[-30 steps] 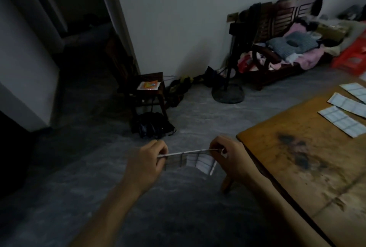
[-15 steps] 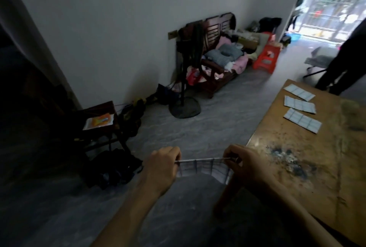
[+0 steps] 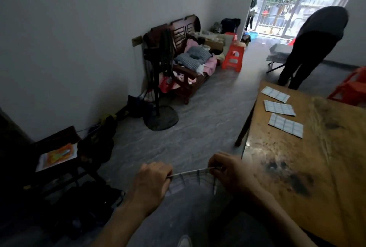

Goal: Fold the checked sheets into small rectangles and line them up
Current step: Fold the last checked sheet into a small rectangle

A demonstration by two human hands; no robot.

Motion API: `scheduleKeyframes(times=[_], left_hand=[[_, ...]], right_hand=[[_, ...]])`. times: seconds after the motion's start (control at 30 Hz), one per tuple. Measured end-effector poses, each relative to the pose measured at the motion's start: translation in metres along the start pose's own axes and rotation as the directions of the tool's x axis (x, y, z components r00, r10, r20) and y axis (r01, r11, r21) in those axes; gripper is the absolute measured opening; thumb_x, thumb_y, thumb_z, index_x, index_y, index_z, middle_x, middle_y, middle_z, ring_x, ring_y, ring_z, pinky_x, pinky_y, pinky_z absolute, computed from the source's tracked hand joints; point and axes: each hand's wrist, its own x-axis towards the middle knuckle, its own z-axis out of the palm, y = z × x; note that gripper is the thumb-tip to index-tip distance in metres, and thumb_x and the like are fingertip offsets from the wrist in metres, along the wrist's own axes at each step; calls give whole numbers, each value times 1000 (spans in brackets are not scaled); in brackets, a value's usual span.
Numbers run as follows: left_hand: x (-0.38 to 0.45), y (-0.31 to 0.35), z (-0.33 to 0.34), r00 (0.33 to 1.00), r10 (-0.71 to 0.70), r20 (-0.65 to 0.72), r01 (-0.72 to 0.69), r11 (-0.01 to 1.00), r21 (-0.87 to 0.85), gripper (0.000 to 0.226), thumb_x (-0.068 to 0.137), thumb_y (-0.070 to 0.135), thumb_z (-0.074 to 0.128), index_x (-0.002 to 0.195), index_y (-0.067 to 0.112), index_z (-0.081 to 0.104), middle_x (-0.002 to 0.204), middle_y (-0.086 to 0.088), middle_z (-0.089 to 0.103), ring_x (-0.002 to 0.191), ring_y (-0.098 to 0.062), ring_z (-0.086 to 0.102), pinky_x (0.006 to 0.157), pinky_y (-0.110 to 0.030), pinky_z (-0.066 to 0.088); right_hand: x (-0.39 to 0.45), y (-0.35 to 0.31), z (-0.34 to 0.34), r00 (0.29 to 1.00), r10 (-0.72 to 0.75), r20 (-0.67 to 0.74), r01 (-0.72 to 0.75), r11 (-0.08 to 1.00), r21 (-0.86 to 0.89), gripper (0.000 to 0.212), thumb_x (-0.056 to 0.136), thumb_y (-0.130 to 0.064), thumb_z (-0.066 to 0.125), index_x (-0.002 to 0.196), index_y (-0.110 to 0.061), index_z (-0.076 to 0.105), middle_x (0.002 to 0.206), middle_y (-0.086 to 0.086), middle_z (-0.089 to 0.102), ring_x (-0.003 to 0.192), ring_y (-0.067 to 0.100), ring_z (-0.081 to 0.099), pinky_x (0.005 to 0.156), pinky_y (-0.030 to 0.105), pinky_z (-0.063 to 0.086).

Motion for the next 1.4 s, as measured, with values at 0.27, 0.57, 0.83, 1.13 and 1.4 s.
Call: scheduleKeyframes(times=[0.27, 0.57, 0.83, 1.13, 1.4], left_hand=[[134, -30, -15, 996, 84, 32, -85, 996, 37, 11, 79, 36, 49, 76, 26, 54, 74, 8, 61, 68, -18, 60, 61, -34, 46], [265, -7, 28, 927, 316, 203, -275, 939, -205, 5, 80, 26, 62, 79, 24, 57, 78, 7, 62, 70, -14, 58, 62, -30, 45], [369, 13, 75, 763, 575, 293, -468, 806, -363, 17, 88, 31, 61, 78, 35, 47, 77, 12, 58, 69, -6, 54, 61, -25, 45], [459, 29, 100, 506, 831, 231, -659, 545, -518, 12, 89, 27, 59, 80, 30, 51, 75, 16, 51, 69, -2, 46, 58, -17, 33], [491, 61, 145, 338, 908, 247, -713, 419, -562, 6, 91, 38, 52, 92, 35, 57, 87, 17, 57, 79, -1, 52, 64, -17, 43]], right_hand=[[98, 63, -20, 990, 47, -130, -33, 994, 107, 13, 85, -15, 71, 86, -26, 65, 85, -15, 62, 79, 4, 60, 67, 25, 52], [100, 127, -64, 903, 340, -262, -328, 940, 90, 12, 88, -15, 66, 91, -27, 64, 89, -15, 61, 86, 2, 59, 74, 23, 52], [92, 144, -80, 677, 637, -368, -625, 762, 169, 26, 90, -12, 64, 88, -38, 58, 92, -15, 63, 89, -2, 61, 76, 23, 54], [113, 132, -74, 297, 737, -607, -730, 585, 352, 10, 91, -14, 64, 87, -23, 60, 88, -7, 63, 81, 8, 63, 62, 26, 57], [123, 164, -71, 227, 795, -562, -738, 517, 434, 7, 94, -19, 61, 91, -25, 59, 91, -7, 63, 86, 7, 63, 72, 27, 57]])
